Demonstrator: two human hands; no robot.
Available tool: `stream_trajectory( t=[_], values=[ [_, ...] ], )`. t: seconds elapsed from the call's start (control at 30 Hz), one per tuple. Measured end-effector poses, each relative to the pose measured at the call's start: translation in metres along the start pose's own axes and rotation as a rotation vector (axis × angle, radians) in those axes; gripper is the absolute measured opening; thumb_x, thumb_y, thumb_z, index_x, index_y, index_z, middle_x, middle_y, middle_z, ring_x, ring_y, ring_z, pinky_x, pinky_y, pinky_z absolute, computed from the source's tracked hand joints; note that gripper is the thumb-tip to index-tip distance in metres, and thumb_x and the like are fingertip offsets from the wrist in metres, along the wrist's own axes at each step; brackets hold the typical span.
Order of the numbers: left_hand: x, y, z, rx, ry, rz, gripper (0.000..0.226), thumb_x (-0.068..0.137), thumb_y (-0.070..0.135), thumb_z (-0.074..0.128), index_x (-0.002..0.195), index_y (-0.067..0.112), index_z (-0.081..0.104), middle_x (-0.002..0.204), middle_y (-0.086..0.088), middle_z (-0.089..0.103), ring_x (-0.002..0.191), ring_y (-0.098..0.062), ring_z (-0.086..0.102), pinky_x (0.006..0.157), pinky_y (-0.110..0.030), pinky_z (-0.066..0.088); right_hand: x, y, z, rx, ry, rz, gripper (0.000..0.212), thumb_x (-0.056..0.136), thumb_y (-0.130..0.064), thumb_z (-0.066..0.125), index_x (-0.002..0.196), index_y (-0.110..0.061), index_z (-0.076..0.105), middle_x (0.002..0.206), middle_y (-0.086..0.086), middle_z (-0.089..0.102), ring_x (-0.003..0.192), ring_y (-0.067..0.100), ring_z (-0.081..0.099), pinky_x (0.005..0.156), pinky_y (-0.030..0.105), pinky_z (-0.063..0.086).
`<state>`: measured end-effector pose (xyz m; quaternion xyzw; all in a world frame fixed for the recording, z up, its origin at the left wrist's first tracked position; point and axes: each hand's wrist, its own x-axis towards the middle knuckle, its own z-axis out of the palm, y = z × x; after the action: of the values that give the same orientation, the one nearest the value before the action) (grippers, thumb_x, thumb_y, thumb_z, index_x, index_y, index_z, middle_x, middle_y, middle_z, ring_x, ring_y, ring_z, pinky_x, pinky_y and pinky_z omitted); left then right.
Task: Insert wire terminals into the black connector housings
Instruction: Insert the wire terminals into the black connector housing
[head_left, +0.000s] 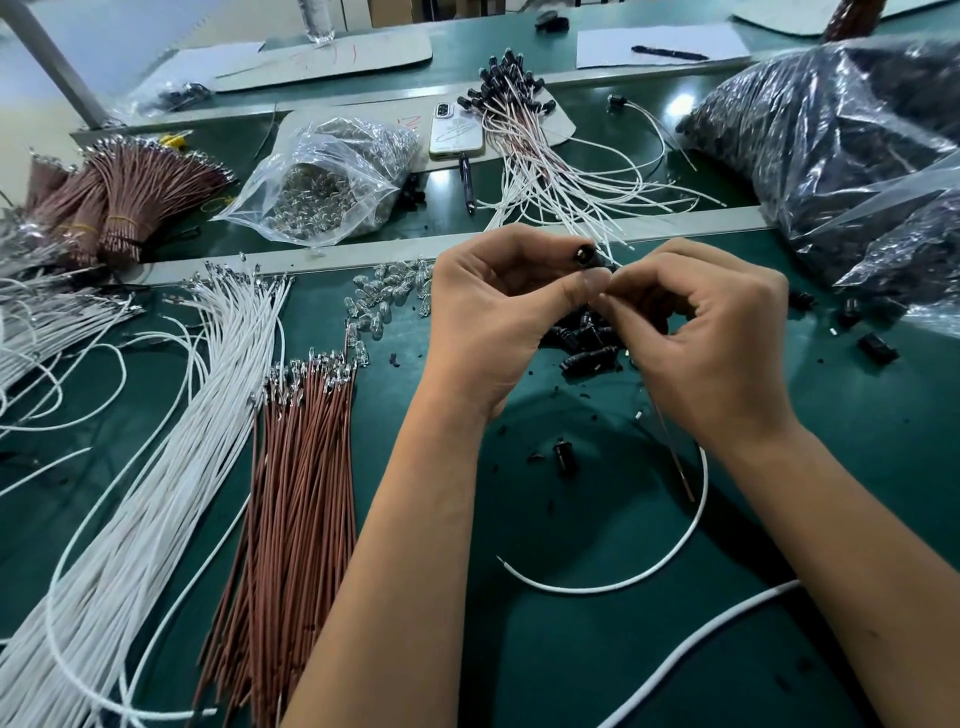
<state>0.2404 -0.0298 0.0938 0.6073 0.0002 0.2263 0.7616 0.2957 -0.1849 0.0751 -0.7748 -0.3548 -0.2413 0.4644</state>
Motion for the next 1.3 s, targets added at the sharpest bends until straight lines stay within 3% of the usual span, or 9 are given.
stream_trajectory(
  t=[0.5, 0.93, 1.1, 1.3],
  values=[
    [0.0004, 0.0, -0.0009, -0.008, 0.003, 0.013, 0.026, 0.071, -0.018, 0.079, 0.085, 0.003, 0.073, 0.078, -0.005, 0.076, 0.071, -0.013, 0.07, 0.071, -0.024, 0.057, 0.0006, 0.0014, -0.0006, -0.014, -0.032, 0.022, 0.01, 0.089, -0.013, 0.083, 0.086, -0.005, 0.077, 0.079, 0.002, 0.069, 0.07, 0.016, 0.063, 0.065, 0.038, 0.053],
    [-0.0001, 0.0005, -0.0013, -0.002, -0.062, 0.082, 0.028, 0.071, -0.02, 0.078, 0.089, 0.001, 0.072, 0.082, -0.003, 0.076, 0.075, -0.011, 0.07, 0.074, -0.023, 0.056, 0.0014, 0.0006, -0.0007, -0.008, -0.017, 0.01, 0.007, 0.093, -0.011, 0.077, 0.089, -0.005, 0.076, 0.081, 0.002, 0.066, 0.072, 0.013, 0.061, 0.067, 0.029, 0.05],
    [-0.0011, 0.0005, 0.0023, 0.016, -0.085, 0.105, 0.03, 0.07, -0.019, 0.079, 0.094, -0.004, 0.071, 0.083, -0.006, 0.073, 0.075, -0.012, 0.067, 0.077, -0.023, 0.056, -0.0002, -0.0014, 0.0001, -0.018, 0.005, -0.024, 0.008, 0.094, -0.007, 0.072, 0.089, -0.003, 0.076, 0.082, 0.005, 0.066, 0.072, 0.018, 0.06, 0.067, 0.031, 0.05],
    [-0.0024, 0.0013, 0.0071, 0.021, -0.063, 0.105, 0.03, 0.067, -0.02, 0.081, 0.088, -0.001, 0.07, 0.081, -0.009, 0.071, 0.072, -0.016, 0.065, 0.075, -0.027, 0.058, -0.0004, -0.0009, -0.0001, -0.028, 0.026, -0.044, 0.007, 0.094, -0.006, 0.072, 0.089, -0.002, 0.076, 0.082, 0.004, 0.065, 0.071, 0.019, 0.059, 0.067, 0.03, 0.049]
  ],
)
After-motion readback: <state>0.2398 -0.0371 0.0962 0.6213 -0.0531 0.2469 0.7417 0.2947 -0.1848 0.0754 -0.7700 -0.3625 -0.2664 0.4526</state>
